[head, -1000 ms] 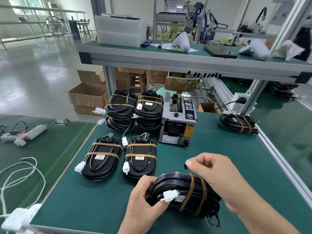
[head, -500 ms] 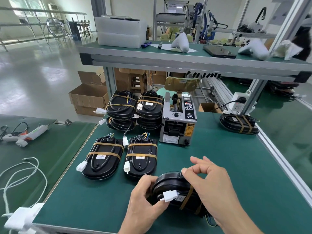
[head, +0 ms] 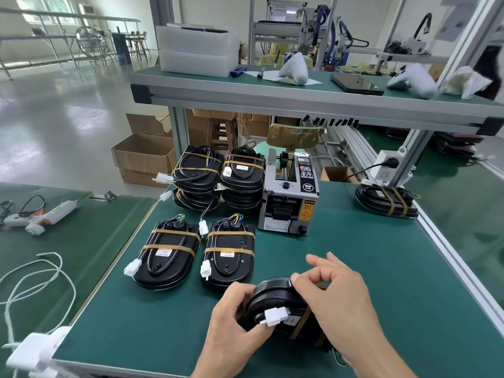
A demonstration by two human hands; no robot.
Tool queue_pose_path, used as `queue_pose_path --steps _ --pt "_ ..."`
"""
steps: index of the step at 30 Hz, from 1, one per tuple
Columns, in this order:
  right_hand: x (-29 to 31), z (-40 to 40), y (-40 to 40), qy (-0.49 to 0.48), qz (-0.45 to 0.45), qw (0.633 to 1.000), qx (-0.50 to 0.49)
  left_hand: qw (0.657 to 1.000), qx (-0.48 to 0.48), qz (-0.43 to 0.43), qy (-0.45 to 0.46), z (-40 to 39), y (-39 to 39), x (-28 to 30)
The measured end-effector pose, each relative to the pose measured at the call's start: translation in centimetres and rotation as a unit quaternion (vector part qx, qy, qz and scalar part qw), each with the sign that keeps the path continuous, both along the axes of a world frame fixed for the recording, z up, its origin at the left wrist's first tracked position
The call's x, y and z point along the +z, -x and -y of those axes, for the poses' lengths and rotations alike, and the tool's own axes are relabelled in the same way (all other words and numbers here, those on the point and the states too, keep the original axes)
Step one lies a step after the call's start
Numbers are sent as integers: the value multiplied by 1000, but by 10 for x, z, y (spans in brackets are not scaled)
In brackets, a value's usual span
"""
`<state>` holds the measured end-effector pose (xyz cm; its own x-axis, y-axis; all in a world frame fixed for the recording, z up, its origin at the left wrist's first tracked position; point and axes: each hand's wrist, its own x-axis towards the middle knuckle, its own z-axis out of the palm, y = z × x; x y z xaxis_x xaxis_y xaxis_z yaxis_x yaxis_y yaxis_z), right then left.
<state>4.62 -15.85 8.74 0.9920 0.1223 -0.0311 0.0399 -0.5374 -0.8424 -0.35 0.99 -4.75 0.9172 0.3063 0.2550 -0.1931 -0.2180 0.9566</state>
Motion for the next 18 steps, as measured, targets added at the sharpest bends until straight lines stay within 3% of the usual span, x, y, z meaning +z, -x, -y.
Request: queue_pose_path --steps 18 --pt "-4 -2 1 76 34 996 -11 1000 0 0 1 0 1 0"
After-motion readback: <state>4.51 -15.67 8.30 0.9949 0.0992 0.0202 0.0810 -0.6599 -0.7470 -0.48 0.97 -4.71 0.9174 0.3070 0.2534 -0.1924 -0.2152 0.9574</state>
